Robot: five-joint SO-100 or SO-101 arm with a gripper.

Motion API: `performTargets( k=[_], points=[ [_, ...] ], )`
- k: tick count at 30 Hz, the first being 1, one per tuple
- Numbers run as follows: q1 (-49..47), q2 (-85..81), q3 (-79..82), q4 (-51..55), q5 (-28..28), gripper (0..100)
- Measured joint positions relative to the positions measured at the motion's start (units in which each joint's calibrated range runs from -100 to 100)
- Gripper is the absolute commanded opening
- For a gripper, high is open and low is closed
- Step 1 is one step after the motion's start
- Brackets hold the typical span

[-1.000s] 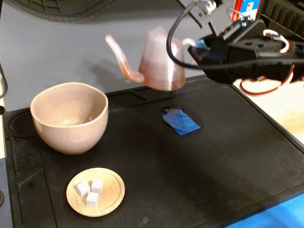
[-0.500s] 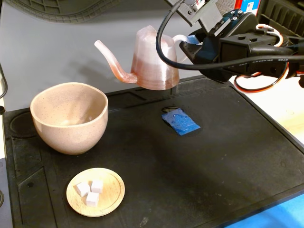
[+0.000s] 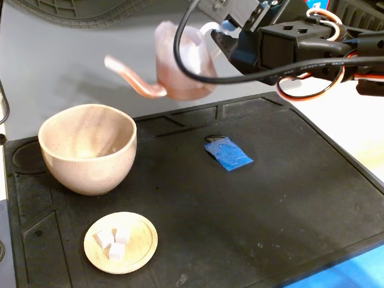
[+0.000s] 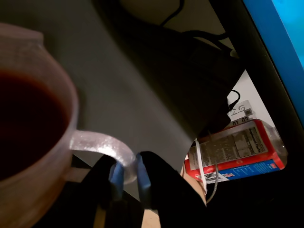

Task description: Pick up a kettle and pour liquid into a cup.

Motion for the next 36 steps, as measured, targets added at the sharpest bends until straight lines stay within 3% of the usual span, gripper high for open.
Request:
performTargets(
  k=[5,11,20,36],
  points=[
    [0.0,0.09,-1.36,0.0,6.34,1],
    [-1.66,0.26,-3.21,2.01,7.12,1],
    [-2.87,0.26,-3.41,2.01,13.99,1],
    [-2.95,0.26,-3.41,2.01,16.29,1]
  ],
)
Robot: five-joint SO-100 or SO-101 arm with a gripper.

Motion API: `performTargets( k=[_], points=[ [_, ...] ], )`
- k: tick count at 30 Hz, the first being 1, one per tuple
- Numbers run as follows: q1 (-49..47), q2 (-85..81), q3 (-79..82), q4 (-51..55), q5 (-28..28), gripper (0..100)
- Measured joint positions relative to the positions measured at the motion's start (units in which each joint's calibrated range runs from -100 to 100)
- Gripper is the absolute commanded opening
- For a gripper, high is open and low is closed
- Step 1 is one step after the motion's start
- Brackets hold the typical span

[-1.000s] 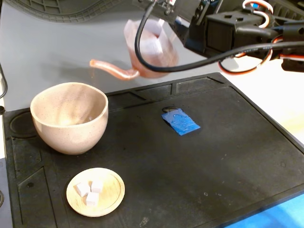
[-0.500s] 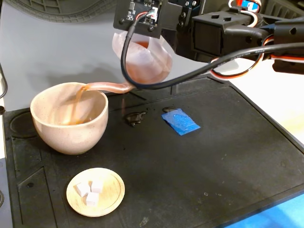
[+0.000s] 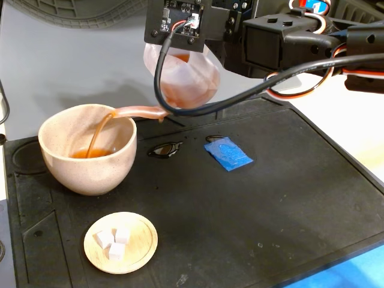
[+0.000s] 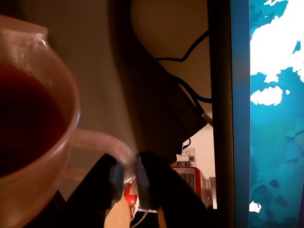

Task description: Pick up a kettle and pour liquid into a cup.

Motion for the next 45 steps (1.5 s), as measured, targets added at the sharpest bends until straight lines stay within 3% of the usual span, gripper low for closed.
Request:
performTargets(
  k=[9,13,15,17,30,34,45],
  points=[
    [0.0,0.0,0.0,0.0,0.0,1],
    [0.91,0.0,0.0,0.0,-6.65,1],
    [1.89,0.0,0.0,0.0,-12.99,1],
    [1.74,0.0,0.0,0.0,-14.77,1],
    [6.42,0.0,11.78,0.0,-15.19,1],
    [6.88,-0.09,18.7,-7.35,-16.55,1],
    [8.54,-0.09,23.86,-8.75,-17.76,1]
  ],
)
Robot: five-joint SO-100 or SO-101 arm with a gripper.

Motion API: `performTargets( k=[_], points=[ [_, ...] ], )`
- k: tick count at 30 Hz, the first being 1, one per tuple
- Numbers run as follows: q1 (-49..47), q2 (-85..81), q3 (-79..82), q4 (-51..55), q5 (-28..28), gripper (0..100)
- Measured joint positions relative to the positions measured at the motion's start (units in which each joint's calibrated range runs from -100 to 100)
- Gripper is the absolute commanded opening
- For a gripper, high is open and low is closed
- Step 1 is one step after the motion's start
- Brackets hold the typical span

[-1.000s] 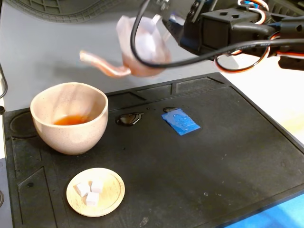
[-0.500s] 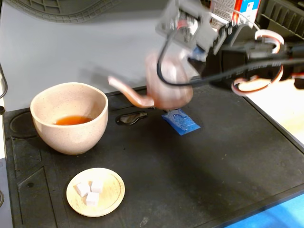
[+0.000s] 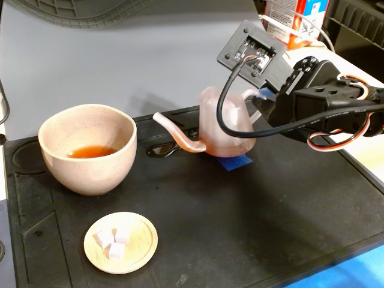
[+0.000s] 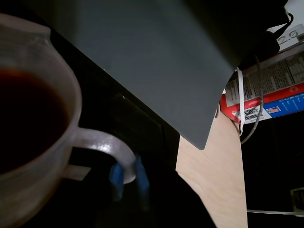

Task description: Pick up a kettle and pour liquid into a cup.

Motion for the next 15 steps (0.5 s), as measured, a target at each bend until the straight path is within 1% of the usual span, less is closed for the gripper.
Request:
performTargets(
  k=[15],
  points=[
    [0.45,-0.09,3.41,-0.26,0.0,1]
  ],
)
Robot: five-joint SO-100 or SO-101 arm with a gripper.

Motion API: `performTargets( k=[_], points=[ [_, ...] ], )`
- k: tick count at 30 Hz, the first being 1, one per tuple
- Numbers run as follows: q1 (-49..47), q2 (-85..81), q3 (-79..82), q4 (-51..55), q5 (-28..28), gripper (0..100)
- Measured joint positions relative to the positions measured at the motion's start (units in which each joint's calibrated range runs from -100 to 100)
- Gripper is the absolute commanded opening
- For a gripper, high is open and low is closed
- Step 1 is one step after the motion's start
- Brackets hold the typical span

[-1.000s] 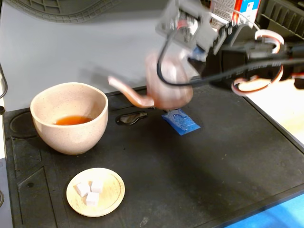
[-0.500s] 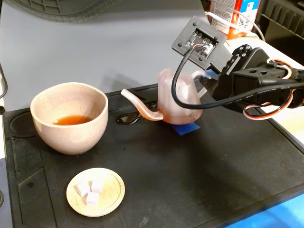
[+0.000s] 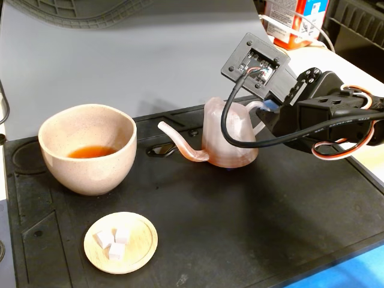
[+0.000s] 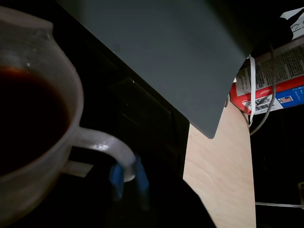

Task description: Pick up a kettle and pour liquid into a cup.

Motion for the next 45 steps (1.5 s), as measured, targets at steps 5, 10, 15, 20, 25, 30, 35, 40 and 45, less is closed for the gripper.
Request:
performTargets(
  k=[5,10,15,20,25,30,35,40,45],
  points=[
    [0.3,1.37,0.0,-0.18,0.0,1],
    [0.3,1.37,0.0,-0.18,0.0,1],
    [0.0,1.71,0.29,-3.68,0.0,1],
    [0.0,1.71,0.29,-4.64,0.0,9],
    [0.15,1.71,1.17,-4.73,0.0,9],
    [0.23,1.63,3.02,-4.99,0.0,9],
    [0.3,1.63,3.89,-4.99,0.0,9],
    [0.23,1.54,5.55,-5.08,-0.05,9],
    [0.23,1.54,6.43,-5.95,-0.05,9]
  ],
)
